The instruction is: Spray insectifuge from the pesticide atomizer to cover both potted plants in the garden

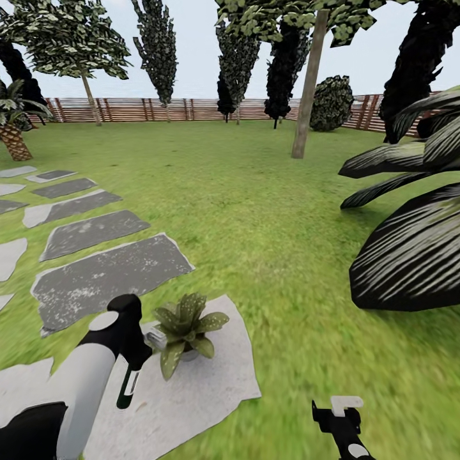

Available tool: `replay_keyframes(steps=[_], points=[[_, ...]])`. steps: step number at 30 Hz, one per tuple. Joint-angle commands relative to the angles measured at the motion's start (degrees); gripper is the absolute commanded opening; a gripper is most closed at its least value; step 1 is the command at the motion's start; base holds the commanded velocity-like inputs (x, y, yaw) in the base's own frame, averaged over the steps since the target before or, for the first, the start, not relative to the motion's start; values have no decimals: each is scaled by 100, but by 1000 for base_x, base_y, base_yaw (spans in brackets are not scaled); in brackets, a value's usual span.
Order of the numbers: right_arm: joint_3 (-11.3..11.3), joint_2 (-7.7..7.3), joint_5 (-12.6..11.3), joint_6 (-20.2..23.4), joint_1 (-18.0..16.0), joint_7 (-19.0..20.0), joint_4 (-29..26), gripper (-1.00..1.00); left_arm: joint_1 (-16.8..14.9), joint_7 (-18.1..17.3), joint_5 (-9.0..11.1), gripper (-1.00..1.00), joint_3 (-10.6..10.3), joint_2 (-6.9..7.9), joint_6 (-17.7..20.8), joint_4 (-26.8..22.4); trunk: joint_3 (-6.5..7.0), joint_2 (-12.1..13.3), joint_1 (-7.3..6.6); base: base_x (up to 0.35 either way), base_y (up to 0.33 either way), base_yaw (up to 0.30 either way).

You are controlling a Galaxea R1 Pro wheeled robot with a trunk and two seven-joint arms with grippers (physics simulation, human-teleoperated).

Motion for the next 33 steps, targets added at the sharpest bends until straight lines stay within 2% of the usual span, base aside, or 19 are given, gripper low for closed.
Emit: replay_keyframes(steps=[1, 3, 6, 8, 11, 13, 16, 19, 20, 33], points=[[50, -2, -49, -15, -3, -17, 1, 100, -28, -67, -58, -100, 17, -10, 67, -7, -5, -2, 0, 39, 0, 0], [50, -2, -49, -15, -3, -19, 1, 100, -82, -84, -61, -100, 11, -18, 80, -23, -5, -2, 0, 14, 0, 0], [50, -2, -50, -15, -3, -18, 2, 100, -100, -92, -86, -100, 1, 66, 66, -34, -5, -2, 0, 1, 0, 0], [50, -2, -51, -15, -3, -19, 1, 100, -27, -91, -103, -100, -15, 99, 57, -35, -5, -2, 0, 0, 0, 0], [48, -2, -50, -15, -3, -20, 1, 100, 73, -57, -279, -100, -13, 114, 43, 7, -5, -2, 0, 0, 0, 0], [50, -2, -50, -15, -3, -21, 2, 100, 206, -51, -302, -100, -8, 138, 32, -6, -5, -2, 0, 0, 0, 0], [50, -2, -47, -15, -3, -19, 3, 100, 272, -57, -302, -100, 9, 70, 39, -31, -5, -2, 0, 0, 0, 0], [50, -2, -50, -15, -3, -21, 3, 100, 278, -59, -310, -100, 17, -134, 87, -49, -5, -2, 0, 0, -82, 0], [50, -2, -50, -15, -3, -21, 2, 100, 278, -58, -311, -100, 21, -160, 96, -51, -5, -2, 0, 0, -229, 22], [50, -3, -45, -14, -3, -19, 5, 100, 248, -32, -322, -100, 7, -186, 124, -112, -5, -2, 0, 0, -213, 236]])
